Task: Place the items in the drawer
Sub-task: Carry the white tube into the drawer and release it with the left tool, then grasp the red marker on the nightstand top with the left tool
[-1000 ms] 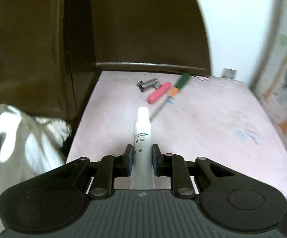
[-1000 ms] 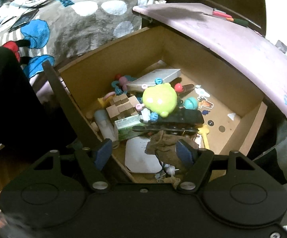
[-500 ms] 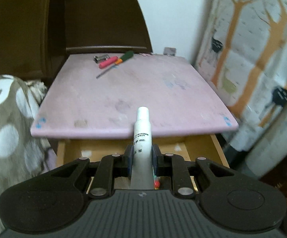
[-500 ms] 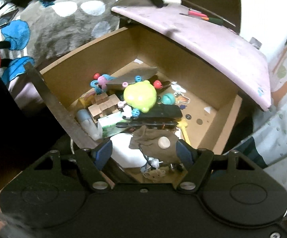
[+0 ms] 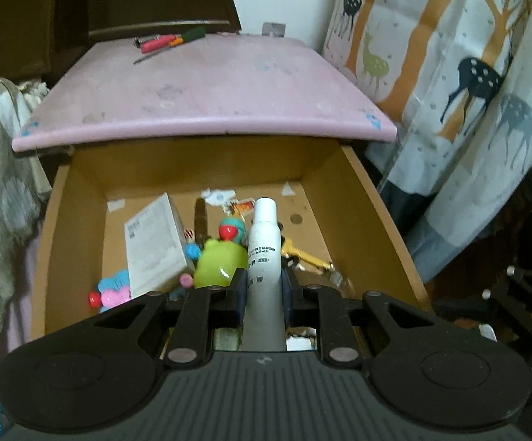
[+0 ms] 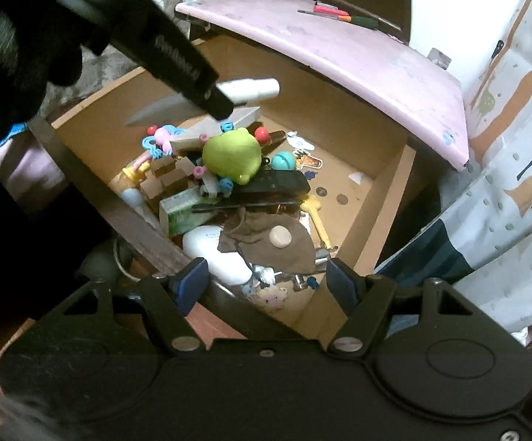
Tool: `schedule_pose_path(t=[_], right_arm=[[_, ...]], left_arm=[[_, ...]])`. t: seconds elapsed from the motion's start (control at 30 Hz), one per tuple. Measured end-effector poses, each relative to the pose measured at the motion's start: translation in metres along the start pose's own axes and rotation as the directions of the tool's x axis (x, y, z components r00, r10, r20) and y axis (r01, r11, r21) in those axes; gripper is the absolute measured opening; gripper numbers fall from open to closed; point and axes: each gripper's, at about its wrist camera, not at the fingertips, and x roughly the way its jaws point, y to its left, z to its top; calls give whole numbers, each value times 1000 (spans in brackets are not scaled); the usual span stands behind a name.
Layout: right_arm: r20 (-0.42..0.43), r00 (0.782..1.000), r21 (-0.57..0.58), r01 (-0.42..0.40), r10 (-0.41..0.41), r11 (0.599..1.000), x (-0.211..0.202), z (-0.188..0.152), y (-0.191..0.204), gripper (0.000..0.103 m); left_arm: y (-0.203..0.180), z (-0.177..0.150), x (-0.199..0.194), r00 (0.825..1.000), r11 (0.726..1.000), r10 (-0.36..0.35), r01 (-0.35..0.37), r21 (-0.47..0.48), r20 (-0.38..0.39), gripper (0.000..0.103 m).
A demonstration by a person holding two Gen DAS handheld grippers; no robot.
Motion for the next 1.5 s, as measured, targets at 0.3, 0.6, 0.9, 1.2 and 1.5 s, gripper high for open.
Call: schedule_pose_path(t=[0.3,0.6,0.9,1.2,1.5], right_arm=[[-5,1000,10,9,-9,1000,-1,-3,3,72],[-6,1000,27,-14,14,1000,1,-1,1,70],[-5,999,40,-31,31,999,3,2,2,70],[6,998,79,-62,61,995,10,3,-5,70],[-12,997,102,-74,75,992,22,2,-15,70]], left_arm=[[10,-12,19,998,997,47,-49,-52,-46,18],[13,-9,17,995,995,83,-85,-43,-50,55],[13,-5,3,996,995,79,-81,-56,-36,59],[17,15,-8,997,997,75,-75,-13,-27,59],[30,60,-12,996,994,89,-90,58,34,61]])
